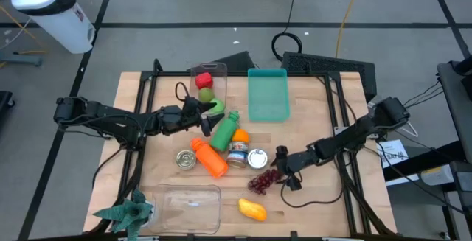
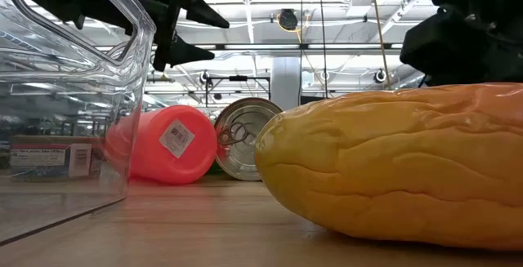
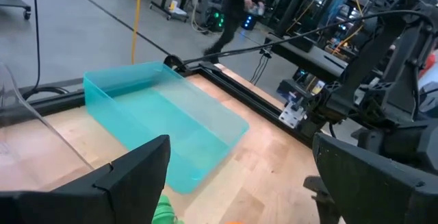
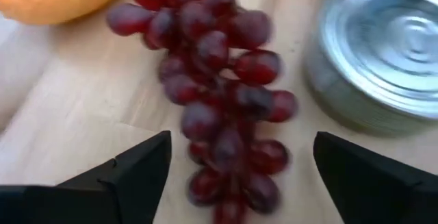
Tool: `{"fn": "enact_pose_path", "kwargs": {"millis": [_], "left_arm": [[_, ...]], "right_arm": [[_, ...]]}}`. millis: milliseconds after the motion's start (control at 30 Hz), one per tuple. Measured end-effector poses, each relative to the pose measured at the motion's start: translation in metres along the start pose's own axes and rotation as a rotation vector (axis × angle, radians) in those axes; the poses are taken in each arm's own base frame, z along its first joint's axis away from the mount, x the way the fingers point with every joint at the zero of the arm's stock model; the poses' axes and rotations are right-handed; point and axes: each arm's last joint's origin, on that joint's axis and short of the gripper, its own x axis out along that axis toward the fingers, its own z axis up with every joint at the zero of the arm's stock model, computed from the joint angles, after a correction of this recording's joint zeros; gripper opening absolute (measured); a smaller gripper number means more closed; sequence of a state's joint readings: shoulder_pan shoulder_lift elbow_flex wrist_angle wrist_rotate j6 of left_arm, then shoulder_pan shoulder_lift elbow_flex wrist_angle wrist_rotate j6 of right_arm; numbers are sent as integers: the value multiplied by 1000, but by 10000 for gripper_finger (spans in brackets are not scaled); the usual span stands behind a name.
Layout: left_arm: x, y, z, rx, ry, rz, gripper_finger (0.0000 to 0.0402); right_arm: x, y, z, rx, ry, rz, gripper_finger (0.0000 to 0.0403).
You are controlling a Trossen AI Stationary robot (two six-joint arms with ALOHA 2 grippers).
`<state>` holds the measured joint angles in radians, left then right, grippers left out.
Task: Pick & Place Food Item
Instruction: Put the purple grapes into the top transparent bin
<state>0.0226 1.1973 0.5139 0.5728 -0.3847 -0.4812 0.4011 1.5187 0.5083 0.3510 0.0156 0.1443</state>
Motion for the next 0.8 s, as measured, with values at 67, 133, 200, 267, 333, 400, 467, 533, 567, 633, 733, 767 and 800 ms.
{"fn": "enact_pose_path", "kwargs": {"millis": [67,133,200,267,333,400,467,533,567,633,733,767,800], "left_arm": [[0,0,0,-1,-3,-2,361],[0,0,0,-1,-3,-2,361],[0,0,0,-1,-3,-2,361],[0,0,0,-1,-4,-2,361],[0,0,0,6,-4,-2,361],[0,0,0,4,-4,-2,361],[0,0,0,2,-4,-2,361],[0,0,0,5,-4,-2,361],[0,0,0,6,-5,-2,361],[0,0,0,3,-5,-2,361],[0,0,0,9,-4,-1,361],[0,0,0,16,-5,-1,361],[0,0,0,23,-5,-2,361]], "right_arm": [[2,1,0,-6,-5,26,316],[3,1,0,-13,-3,43,297],[3,1,0,-30,-13,46,276],[3,1,1,-36,-17,46,252],[3,1,1,-35,-18,44,225],[3,-1,1,-29,-19,41,196],[2,-3,2,-24,-23,34,166],[-1,-4,4,-30,-35,29,135],[-2,-5,6,-29,-43,28,120],[-8,-5,8,-29,-50,28,90],[-23,-3,17,-43,-101,34,48],[-28,-3,20,-46,-115,35,36],[-34,-3,22,-47,-128,36,23]]}}
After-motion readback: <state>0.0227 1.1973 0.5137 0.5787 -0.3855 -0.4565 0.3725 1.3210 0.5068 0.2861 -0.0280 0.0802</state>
